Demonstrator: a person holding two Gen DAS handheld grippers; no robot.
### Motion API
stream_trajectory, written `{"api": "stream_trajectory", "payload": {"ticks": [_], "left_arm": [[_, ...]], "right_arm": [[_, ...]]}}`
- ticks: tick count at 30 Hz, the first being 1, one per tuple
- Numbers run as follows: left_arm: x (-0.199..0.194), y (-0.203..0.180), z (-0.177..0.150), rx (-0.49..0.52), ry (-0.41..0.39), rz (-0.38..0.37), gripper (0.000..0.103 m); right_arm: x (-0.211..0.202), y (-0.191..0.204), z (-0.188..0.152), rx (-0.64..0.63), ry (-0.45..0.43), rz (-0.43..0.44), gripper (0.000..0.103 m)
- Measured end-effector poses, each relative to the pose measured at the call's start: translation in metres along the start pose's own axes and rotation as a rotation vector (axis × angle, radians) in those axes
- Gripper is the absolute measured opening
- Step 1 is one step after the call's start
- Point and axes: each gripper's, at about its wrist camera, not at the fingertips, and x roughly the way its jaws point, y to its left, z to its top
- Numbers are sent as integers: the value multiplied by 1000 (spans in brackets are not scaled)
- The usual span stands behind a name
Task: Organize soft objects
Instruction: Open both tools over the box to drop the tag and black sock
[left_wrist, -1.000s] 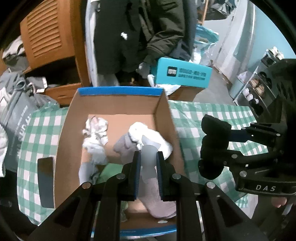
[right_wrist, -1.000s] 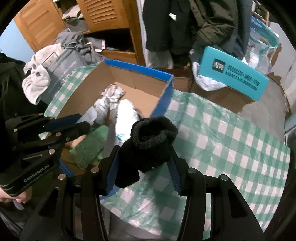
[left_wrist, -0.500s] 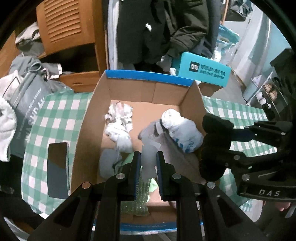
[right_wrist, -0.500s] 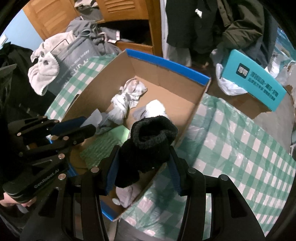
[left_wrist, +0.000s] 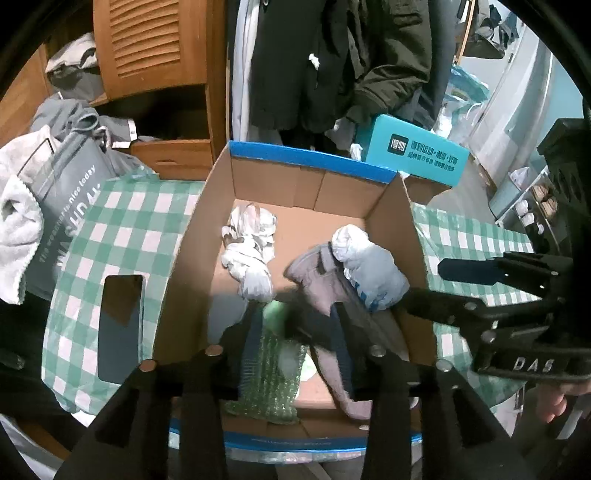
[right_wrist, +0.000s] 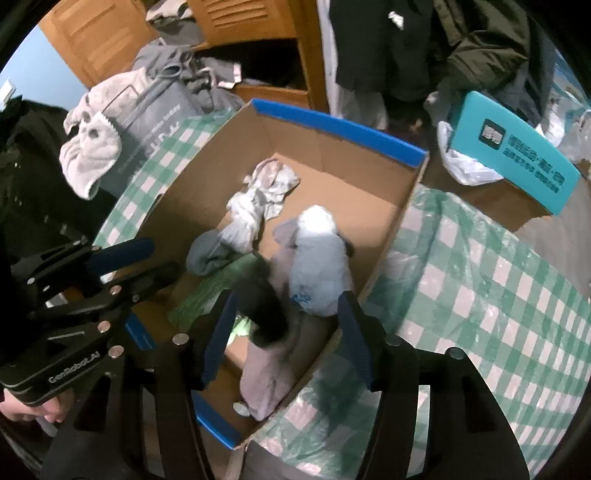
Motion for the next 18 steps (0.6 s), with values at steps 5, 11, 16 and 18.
{"api": "stream_trajectory", "payload": {"ticks": [5, 11, 16, 18], "left_arm": [[-8, -4, 1, -3, -24, -3, 59], [-25, -14, 4, 10, -73, -18, 70], [-37, -22, 6, 14, -116, -28, 81], [-39, -25, 8, 18, -119, -32, 81]], "right_arm": [[-18, -8, -2, 19, -39, -28, 61], [-43, -14, -7, 42, -90, -57, 70], [-61, -19, -14, 60, -125, -63, 74], [-68, -23, -17, 71, -141, -61, 74]]}}
